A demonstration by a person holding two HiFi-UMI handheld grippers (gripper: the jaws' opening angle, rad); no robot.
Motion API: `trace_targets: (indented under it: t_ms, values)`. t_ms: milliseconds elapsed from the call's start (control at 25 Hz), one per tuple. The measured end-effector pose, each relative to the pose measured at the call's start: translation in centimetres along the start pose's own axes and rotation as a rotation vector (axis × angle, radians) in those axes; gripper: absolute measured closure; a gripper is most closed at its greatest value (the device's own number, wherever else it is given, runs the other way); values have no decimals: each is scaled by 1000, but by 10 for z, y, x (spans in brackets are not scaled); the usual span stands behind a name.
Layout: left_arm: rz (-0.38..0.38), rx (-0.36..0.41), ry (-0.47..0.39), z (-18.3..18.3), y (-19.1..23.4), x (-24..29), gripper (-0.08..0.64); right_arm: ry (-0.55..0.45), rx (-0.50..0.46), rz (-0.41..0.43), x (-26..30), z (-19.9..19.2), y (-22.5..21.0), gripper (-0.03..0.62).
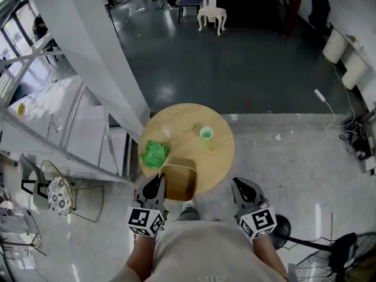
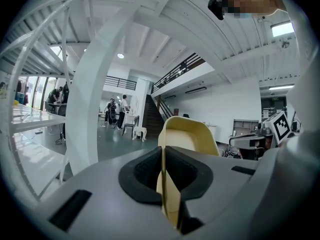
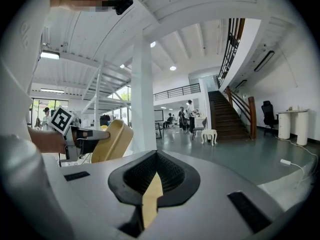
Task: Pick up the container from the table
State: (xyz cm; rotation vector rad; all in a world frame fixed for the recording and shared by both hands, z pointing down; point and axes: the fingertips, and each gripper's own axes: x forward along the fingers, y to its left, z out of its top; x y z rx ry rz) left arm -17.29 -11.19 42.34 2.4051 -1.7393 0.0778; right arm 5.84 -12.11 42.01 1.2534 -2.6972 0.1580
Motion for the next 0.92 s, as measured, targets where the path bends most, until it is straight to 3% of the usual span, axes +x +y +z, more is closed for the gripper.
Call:
trace_targets:
  t_ms: [920]
  values:
    - [-20,-15,9,-2,-9,24,526,11,23,-44,-3,-6,-26,568]
